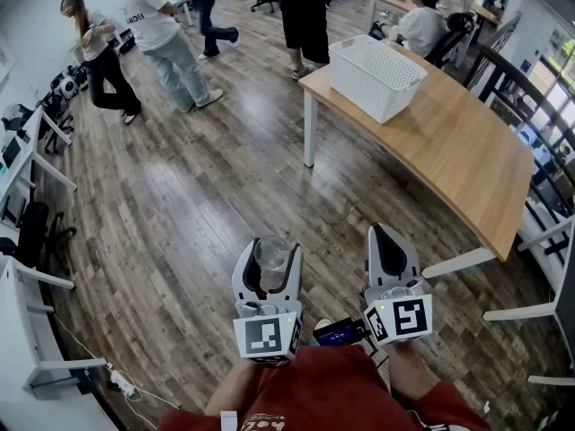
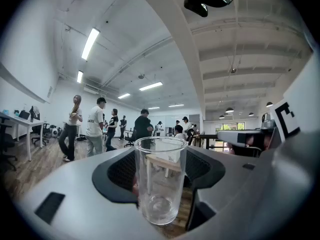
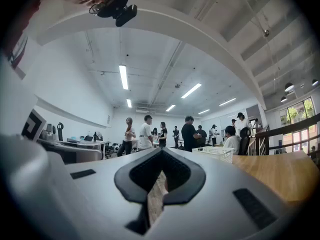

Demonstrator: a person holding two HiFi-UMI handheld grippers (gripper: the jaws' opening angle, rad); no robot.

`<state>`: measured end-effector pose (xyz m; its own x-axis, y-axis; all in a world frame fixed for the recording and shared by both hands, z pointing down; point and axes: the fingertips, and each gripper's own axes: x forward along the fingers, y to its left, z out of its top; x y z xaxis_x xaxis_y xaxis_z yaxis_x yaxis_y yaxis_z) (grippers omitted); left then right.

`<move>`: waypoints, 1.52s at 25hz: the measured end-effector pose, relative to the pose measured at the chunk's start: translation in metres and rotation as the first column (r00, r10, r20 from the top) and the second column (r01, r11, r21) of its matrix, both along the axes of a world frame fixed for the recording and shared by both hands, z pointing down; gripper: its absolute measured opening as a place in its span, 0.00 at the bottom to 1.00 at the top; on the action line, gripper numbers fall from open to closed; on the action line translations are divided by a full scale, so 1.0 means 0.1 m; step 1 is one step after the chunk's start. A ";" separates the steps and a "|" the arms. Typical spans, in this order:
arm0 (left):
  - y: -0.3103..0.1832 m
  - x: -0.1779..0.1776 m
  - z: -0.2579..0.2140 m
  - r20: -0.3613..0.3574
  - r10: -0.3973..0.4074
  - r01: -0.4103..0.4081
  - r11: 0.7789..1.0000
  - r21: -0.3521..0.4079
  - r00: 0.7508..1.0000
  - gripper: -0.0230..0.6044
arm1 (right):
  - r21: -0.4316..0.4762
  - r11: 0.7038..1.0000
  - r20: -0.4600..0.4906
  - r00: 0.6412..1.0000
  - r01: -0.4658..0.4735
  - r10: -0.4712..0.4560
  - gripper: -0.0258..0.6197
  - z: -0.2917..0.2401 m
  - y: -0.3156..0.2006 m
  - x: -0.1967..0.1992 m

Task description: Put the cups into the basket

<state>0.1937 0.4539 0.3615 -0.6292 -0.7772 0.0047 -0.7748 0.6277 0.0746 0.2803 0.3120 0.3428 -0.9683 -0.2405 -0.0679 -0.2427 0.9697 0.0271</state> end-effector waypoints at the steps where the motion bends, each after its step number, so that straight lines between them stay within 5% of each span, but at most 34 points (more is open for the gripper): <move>1: -0.01 0.01 0.00 0.001 0.001 -0.001 1.000 0.001 1.000 0.49 | 0.000 1.000 0.000 1.000 -0.001 0.001 0.04 0.00 -0.01 0.01; 29: -0.64 0.24 0.04 -0.012 0.014 -0.014 1.000 0.000 1.000 0.49 | -0.067 0.997 0.009 0.999 0.042 -0.041 0.05 0.18 -0.49 0.29; 38: -0.88 0.01 0.03 0.010 0.040 -0.040 0.999 0.008 0.999 0.49 | -0.063 0.998 0.008 1.000 0.021 -0.021 0.05 0.24 -0.69 0.07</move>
<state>0.1948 0.3655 0.3646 -0.5972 -0.8020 -0.0080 -0.8003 0.5952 0.0724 0.2870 0.2428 0.3665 -0.9728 -0.2239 -0.0600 -0.2220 0.9744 -0.0358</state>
